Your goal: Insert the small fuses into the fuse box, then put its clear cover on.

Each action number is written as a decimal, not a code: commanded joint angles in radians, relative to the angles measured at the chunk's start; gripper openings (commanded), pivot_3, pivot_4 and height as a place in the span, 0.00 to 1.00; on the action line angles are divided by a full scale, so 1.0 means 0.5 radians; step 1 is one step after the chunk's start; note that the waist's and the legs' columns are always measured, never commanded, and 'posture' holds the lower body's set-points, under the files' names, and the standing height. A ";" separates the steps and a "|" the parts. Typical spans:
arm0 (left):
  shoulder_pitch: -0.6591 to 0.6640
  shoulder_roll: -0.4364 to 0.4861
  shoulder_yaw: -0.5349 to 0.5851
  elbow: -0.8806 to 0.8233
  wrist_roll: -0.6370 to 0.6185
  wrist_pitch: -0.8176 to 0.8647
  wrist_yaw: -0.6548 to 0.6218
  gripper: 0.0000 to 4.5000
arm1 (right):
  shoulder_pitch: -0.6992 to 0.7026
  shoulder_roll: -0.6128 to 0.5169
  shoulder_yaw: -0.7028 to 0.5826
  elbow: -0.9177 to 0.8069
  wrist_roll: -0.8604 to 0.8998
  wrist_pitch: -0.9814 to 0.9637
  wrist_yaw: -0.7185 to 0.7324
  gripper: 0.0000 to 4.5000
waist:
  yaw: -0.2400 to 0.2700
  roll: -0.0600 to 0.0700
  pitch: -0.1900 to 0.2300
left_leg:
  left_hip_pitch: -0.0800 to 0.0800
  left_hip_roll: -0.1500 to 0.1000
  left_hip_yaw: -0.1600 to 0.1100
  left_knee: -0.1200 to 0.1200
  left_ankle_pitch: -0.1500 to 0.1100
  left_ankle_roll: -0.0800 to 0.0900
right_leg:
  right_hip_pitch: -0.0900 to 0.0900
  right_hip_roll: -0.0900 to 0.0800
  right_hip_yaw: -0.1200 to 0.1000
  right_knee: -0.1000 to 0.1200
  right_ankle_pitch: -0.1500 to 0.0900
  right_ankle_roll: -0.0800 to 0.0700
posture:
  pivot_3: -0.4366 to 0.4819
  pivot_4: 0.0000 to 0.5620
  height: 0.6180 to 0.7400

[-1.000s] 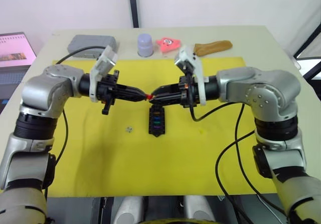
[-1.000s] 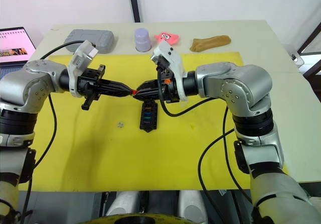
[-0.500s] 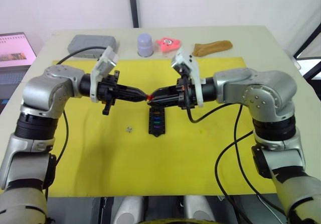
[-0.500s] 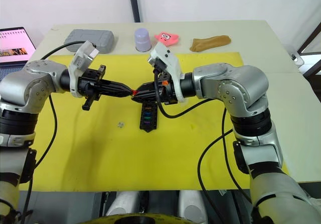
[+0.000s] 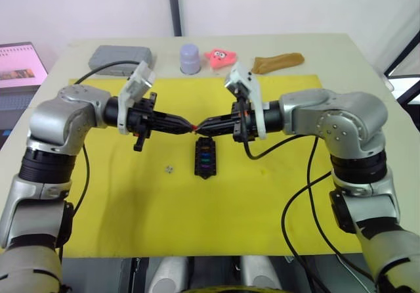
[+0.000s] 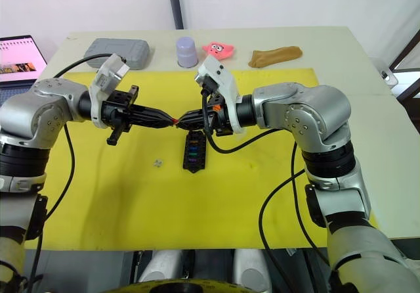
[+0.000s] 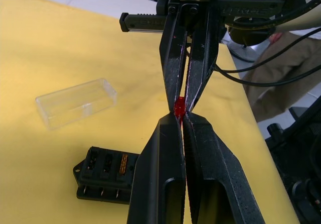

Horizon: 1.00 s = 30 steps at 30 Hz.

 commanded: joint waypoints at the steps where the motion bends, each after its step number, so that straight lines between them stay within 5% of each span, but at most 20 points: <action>1: 0.004 0.024 -0.006 -0.048 0.064 -0.078 0.022 0.00 | -0.083 -0.008 0.010 -0.057 0.016 -0.032 0.024 0.02 | 0.000 0.000 0.000 | 0.000 0.000 0.000 0.000 0.000 0.000 | 0.000 0.000 0.000 0.000 0.000 0.000 | 0.48 0.27 1.00; 2: 0.006 0.027 -0.015 -0.048 0.088 -0.086 0.040 0.00 | -0.084 -0.022 0.021 -0.063 0.007 -0.038 0.031 0.02 | 0.000 0.000 0.000 | 0.000 0.000 0.000 0.000 0.000 0.000 | 0.000 0.000 0.000 0.000 0.000 0.000 | 0.48 0.27 1.00; 5: 0.061 0.060 -0.064 -0.055 0.278 -0.350 0.066 0.22 | -0.098 -0.129 0.142 -0.072 -0.092 -0.132 0.099 0.00 | 0.001 0.000 0.000 | 0.000 0.000 0.000 0.000 0.000 0.000 | 0.000 0.000 0.000 0.000 0.000 0.000 | 0.48 0.27 1.00; 12: 0.166 0.135 -0.122 0.167 0.561 -0.948 -0.052 1.00 | -0.117 -0.321 0.477 0.018 -0.413 -0.488 0.322 0.00 | 0.003 0.000 0.000 | -0.001 -0.001 0.002 -0.001 0.000 0.000 | -0.001 0.001 0.000 -0.001 0.000 0.000 | 0.48 0.27 1.00; 20: 0.103 -0.083 -0.220 0.577 0.755 -1.378 -0.071 1.00 | -0.203 -0.304 0.774 0.300 -0.856 -0.936 0.510 0.00 | 0.001 0.000 0.000 | -0.002 -0.004 0.005 0.000 0.000 0.000 | -0.001 0.000 -0.001 -0.001 0.000 0.000 | 0.48 0.27 1.00; 30: 0.086 -0.219 -0.287 0.687 0.885 -1.491 -0.059 1.00 | -0.290 -0.201 0.855 0.468 -1.086 -1.000 0.659 0.00 | -0.030 0.000 0.000 | -0.002 -0.003 0.003 0.000 0.000 0.000 | -0.003 0.001 -0.001 0.000 0.000 0.000 | 0.48 0.27 1.00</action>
